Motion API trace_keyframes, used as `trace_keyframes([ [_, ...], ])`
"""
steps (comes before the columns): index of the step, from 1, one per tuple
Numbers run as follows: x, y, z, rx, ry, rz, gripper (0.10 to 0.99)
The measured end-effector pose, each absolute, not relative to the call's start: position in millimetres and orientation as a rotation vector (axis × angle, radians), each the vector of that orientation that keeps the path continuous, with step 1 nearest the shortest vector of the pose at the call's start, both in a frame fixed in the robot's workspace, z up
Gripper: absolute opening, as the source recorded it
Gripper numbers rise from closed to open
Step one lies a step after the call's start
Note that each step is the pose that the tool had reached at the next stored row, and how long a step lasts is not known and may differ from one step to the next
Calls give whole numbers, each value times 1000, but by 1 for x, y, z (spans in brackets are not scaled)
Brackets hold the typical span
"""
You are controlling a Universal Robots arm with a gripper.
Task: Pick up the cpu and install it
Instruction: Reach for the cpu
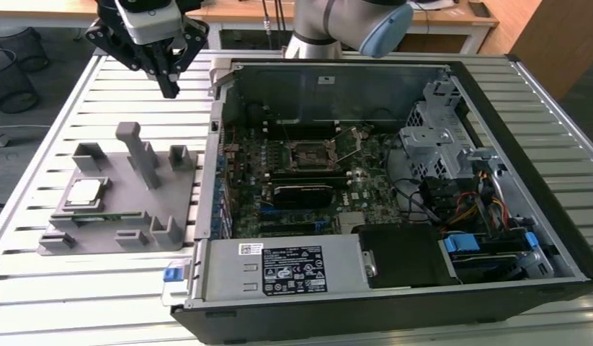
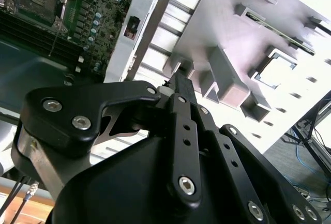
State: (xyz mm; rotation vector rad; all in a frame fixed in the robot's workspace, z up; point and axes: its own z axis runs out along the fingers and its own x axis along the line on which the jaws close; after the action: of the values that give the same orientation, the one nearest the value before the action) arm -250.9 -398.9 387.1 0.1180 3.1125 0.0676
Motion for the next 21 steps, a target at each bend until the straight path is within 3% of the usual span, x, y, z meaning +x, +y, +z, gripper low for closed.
trace_keyframes([
  [21,-275,-399,386,118,3113,68,106],
])
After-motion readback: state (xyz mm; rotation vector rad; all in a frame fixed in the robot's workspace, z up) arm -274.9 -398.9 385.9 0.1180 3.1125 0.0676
